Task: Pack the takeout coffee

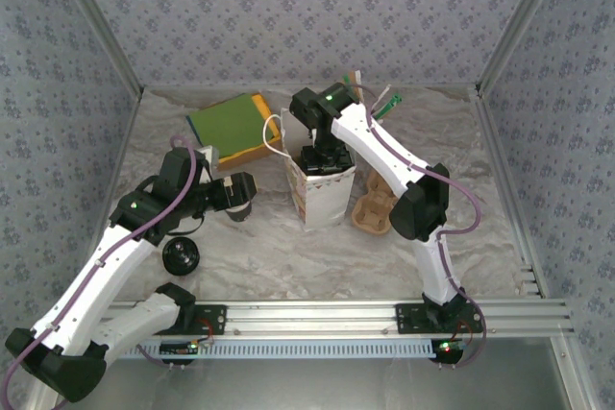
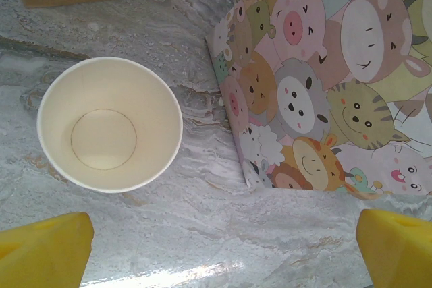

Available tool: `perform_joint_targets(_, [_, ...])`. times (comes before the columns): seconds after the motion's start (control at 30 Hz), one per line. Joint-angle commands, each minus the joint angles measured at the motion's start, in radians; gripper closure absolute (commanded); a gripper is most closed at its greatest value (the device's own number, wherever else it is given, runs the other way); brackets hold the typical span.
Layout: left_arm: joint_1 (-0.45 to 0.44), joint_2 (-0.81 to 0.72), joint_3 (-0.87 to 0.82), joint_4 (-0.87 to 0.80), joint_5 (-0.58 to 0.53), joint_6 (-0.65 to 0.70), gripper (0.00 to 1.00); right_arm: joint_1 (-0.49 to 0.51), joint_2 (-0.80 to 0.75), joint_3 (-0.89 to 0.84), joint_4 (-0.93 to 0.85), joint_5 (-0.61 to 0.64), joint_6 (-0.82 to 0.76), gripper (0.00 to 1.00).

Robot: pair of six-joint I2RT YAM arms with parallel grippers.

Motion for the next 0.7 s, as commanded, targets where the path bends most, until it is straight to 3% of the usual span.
perform_joint_targets(0.0, [-0.003,-0.003,0.015,-0.003,-0.009,0.008,0.00,-0.006,-0.034,-0.003,-0.106,-0.003,-0.010,0.32])
perform_joint_targets(0.67, [-0.005,-0.004,0.013,-0.002,-0.010,0.004,0.00,0.010,-0.060,0.017,-0.125,0.000,0.014,0.32])
